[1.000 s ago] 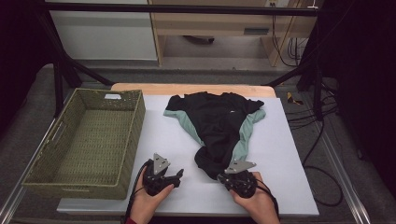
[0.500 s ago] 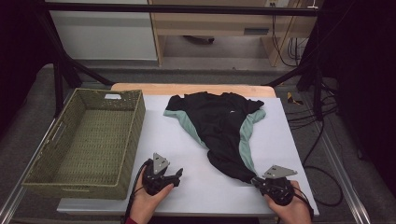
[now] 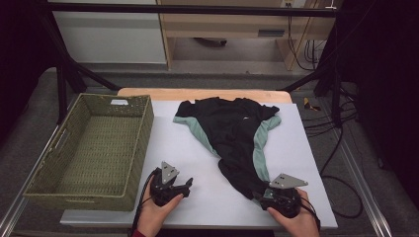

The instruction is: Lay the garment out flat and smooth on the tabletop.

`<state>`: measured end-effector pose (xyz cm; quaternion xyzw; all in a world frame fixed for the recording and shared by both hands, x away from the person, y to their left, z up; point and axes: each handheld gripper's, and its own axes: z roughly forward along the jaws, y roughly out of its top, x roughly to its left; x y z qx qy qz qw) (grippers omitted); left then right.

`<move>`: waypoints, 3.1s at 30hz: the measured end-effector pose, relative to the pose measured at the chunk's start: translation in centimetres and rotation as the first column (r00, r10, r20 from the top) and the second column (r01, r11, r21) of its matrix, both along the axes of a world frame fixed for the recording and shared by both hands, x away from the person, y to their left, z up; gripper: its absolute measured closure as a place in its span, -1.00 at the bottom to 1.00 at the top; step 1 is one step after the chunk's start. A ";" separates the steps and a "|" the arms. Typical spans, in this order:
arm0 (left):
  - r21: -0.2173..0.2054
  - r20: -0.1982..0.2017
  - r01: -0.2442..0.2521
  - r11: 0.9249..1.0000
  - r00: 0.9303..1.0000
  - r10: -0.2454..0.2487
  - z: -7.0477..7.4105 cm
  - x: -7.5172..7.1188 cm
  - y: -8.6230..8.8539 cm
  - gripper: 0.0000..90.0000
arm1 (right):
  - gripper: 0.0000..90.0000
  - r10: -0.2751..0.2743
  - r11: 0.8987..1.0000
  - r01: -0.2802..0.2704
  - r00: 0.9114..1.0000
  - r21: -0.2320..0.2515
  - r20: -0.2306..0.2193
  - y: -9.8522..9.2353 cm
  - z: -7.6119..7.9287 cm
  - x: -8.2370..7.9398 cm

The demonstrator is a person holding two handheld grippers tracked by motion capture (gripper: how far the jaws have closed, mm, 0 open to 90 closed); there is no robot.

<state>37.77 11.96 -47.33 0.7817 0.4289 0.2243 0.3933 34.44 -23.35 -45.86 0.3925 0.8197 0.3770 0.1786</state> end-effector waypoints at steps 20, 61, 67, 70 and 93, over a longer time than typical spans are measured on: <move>-0.002 -0.009 -0.002 1.000 1.000 0.002 -0.2 0.1 0.1 -0.44 | 0.09 -0.010 0.998 0.010 1.000 -0.067 -0.008 9.7 -1.1 8.3; 0.008 -0.008 0.002 1.000 1.000 -0.002 -0.2 0.1 0.1 -0.44 | 0.87 -0.197 0.979 0.198 0.980 0.036 -0.036 0.0 -0.9 7.2; 0.009 -0.010 0.001 1.000 1.000 -0.001 -0.2 0.2 0.1 -0.44 | 0.82 -0.215 0.974 0.218 0.975 0.057 -0.064 -0.6 -1.5 7.8; 0.010 -0.013 0.004 1.000 1.000 -0.004 -0.3 0.2 0.1 -0.44 | 0.62 -0.176 0.983 0.178 0.983 0.053 -0.045 -0.2 -1.3 7.3; 0.024 -0.022 0.015 1.000 1.000 -0.014 -0.5 0.2 -0.2 -0.45 | -0.04 -0.036 0.998 0.040 0.995 -0.049 0.092 6.2 3.2 7.8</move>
